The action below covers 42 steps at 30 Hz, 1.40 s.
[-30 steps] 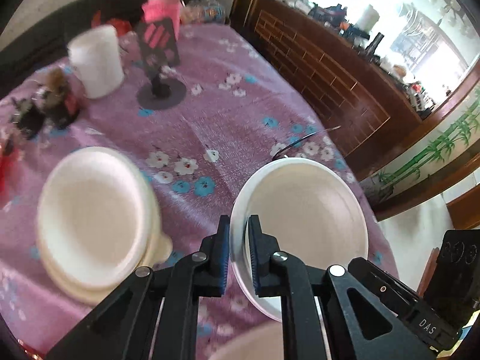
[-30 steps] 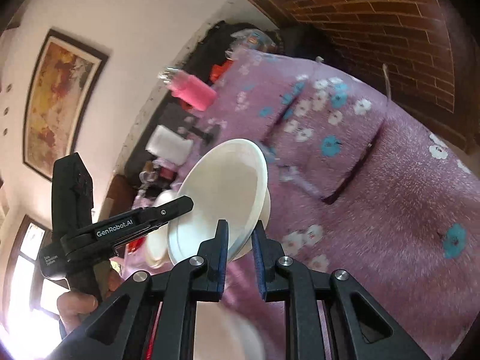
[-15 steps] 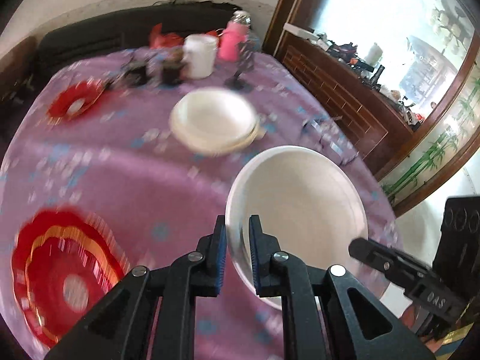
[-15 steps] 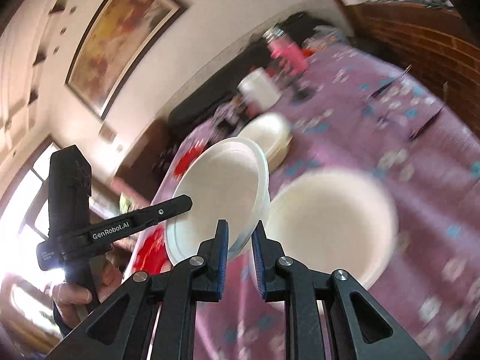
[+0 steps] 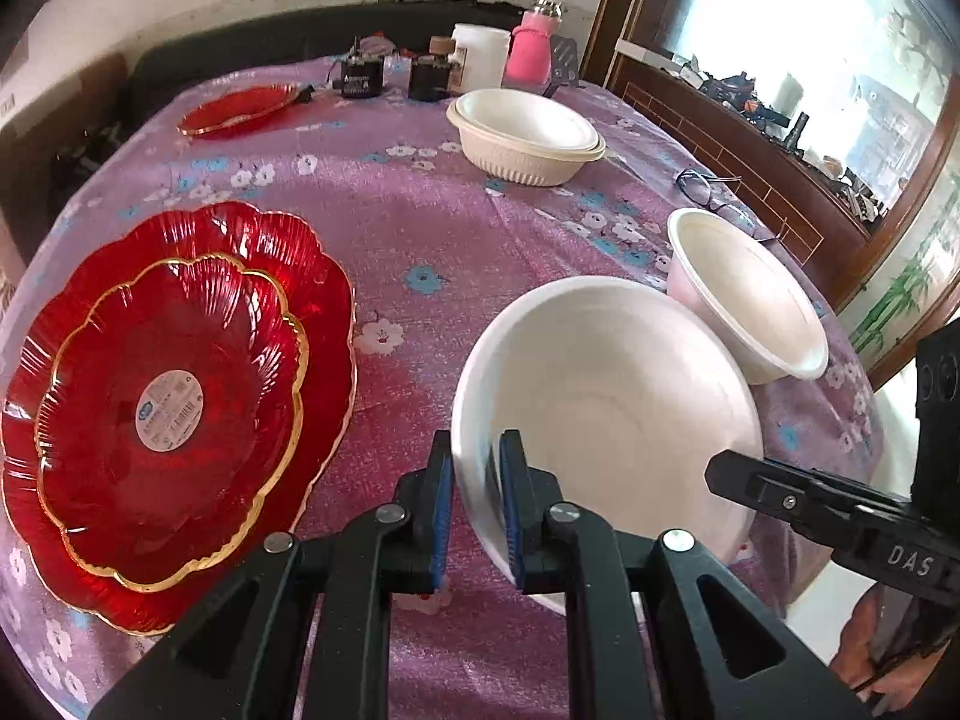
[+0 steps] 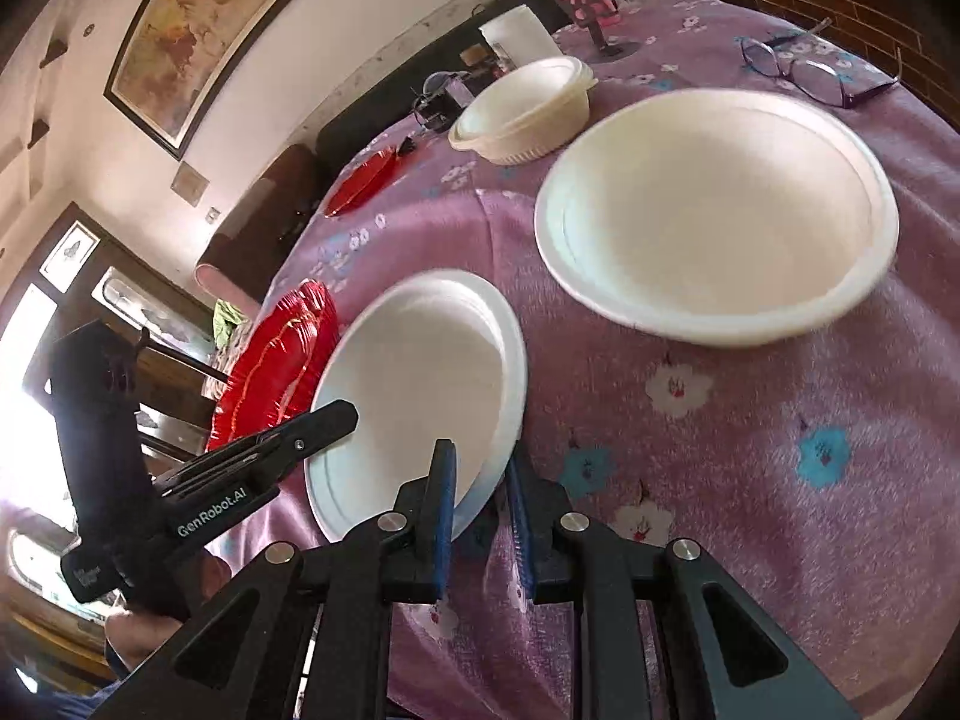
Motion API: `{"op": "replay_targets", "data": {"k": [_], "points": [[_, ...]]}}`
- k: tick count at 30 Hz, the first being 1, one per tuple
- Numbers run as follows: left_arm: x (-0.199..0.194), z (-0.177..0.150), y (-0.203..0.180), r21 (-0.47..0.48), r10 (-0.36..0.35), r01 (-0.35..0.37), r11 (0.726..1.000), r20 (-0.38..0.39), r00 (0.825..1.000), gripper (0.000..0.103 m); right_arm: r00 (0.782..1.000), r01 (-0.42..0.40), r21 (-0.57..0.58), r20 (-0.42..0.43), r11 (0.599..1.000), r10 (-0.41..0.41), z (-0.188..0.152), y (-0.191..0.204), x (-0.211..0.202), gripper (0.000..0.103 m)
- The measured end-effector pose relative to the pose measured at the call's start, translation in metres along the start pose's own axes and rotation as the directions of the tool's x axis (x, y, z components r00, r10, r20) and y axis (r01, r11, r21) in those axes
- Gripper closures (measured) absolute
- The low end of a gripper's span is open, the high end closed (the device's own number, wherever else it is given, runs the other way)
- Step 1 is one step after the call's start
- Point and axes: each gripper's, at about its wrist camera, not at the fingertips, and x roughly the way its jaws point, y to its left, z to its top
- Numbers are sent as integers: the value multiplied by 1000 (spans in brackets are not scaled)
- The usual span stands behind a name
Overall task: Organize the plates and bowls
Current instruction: 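Lift the white bowl with the left gripper toward the red dish stack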
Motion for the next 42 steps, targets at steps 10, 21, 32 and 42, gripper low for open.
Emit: {"op": "replay_targets", "data": {"k": [10,21,32,42], "points": [[-5,-12,-9,77,73,-84,993,134,988,76,992,115,-43,62,992,-112,-5,10,3,87],[-7,-17,-21,153,97,-126,980,182,979,87,990,124,-28,73,992,-122,-7,10,5,87],[-8,-18,-25,162,108,-141,977,196,975,87,991,119,-29,67,993,-117,-7,9,5,87],[-2,-17,-23,155,95,-120,981,161,982,87,993,91,-23,75,996,-89,-3,6,3,85]]}}
